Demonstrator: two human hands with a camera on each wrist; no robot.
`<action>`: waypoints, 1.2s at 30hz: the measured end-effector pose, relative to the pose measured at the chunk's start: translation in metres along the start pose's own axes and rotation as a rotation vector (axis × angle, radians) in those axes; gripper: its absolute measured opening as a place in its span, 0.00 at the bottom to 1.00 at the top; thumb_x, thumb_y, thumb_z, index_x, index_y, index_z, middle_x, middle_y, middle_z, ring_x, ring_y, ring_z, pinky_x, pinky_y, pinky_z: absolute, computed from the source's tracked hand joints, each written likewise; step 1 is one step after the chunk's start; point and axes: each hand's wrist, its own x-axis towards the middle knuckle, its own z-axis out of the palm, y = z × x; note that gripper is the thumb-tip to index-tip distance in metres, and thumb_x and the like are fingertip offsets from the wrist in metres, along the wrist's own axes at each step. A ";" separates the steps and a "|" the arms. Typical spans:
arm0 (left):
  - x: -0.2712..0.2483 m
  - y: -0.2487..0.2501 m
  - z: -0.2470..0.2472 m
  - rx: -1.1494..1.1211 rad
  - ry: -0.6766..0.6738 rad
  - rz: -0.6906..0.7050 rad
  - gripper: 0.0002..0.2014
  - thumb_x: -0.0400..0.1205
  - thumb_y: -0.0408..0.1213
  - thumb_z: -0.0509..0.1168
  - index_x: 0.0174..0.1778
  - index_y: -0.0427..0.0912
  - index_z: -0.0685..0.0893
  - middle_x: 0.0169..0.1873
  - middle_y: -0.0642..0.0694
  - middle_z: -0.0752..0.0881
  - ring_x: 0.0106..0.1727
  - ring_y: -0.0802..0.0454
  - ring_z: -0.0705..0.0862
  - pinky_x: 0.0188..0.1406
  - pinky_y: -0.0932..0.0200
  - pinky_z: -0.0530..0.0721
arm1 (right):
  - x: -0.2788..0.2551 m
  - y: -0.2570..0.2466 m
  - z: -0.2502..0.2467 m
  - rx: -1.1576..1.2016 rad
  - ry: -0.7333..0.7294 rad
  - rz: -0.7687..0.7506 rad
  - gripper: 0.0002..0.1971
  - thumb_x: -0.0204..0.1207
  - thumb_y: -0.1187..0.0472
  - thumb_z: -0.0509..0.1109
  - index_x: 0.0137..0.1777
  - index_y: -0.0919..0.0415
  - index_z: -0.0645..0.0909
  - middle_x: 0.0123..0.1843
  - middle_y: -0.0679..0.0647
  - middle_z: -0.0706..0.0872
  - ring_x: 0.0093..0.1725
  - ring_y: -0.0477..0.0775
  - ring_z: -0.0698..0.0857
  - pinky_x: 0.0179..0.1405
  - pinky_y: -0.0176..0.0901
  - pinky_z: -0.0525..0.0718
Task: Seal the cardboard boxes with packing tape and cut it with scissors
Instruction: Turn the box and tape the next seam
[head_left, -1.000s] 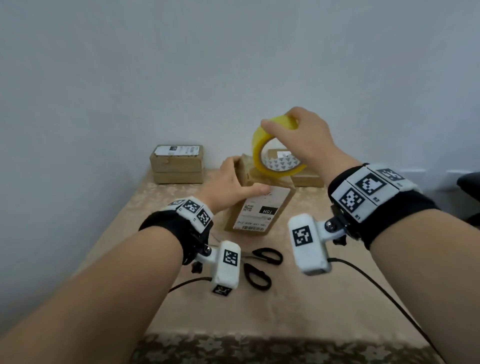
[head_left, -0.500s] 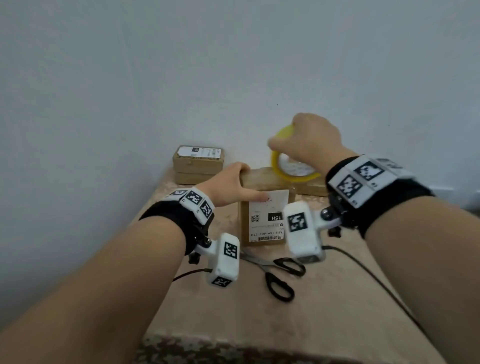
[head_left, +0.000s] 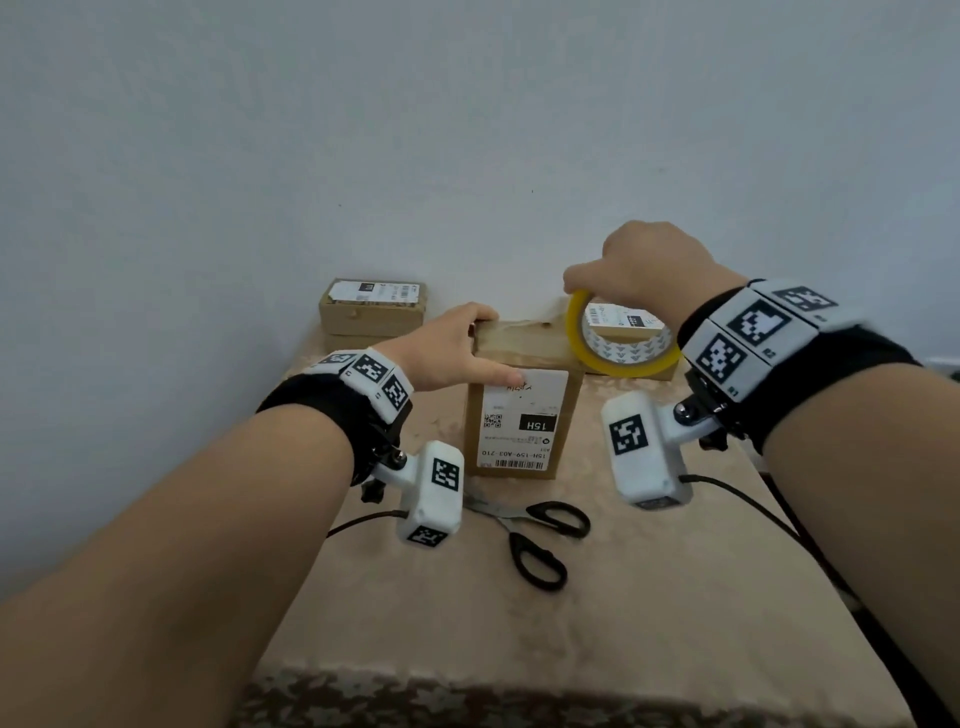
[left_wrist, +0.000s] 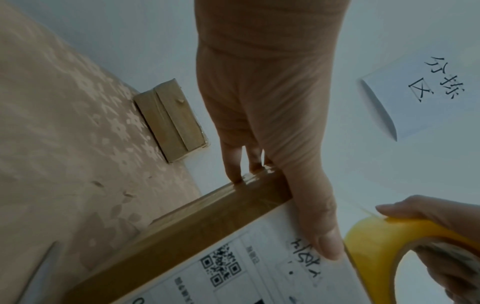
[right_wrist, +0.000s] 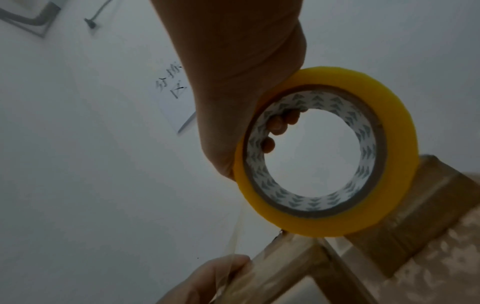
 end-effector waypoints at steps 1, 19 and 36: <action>0.001 0.002 0.000 -0.008 -0.003 0.005 0.45 0.67 0.54 0.78 0.77 0.46 0.65 0.67 0.51 0.75 0.68 0.54 0.74 0.71 0.52 0.74 | 0.000 0.002 -0.003 0.002 0.017 -0.006 0.20 0.70 0.44 0.67 0.30 0.61 0.74 0.31 0.53 0.78 0.31 0.53 0.76 0.27 0.40 0.66; 0.008 -0.021 0.001 -0.288 -0.073 -0.081 0.45 0.64 0.48 0.81 0.75 0.51 0.67 0.69 0.48 0.75 0.71 0.54 0.75 0.73 0.51 0.74 | 0.007 0.043 0.056 0.109 -0.203 0.072 0.21 0.68 0.34 0.68 0.36 0.54 0.78 0.41 0.51 0.82 0.48 0.57 0.81 0.52 0.51 0.79; 0.012 0.053 0.034 0.706 -0.223 0.234 0.42 0.81 0.65 0.49 0.83 0.37 0.52 0.83 0.42 0.55 0.82 0.44 0.57 0.81 0.49 0.55 | -0.007 0.039 0.070 -0.014 -0.128 0.092 0.28 0.73 0.33 0.60 0.48 0.61 0.80 0.44 0.55 0.81 0.47 0.57 0.78 0.53 0.51 0.77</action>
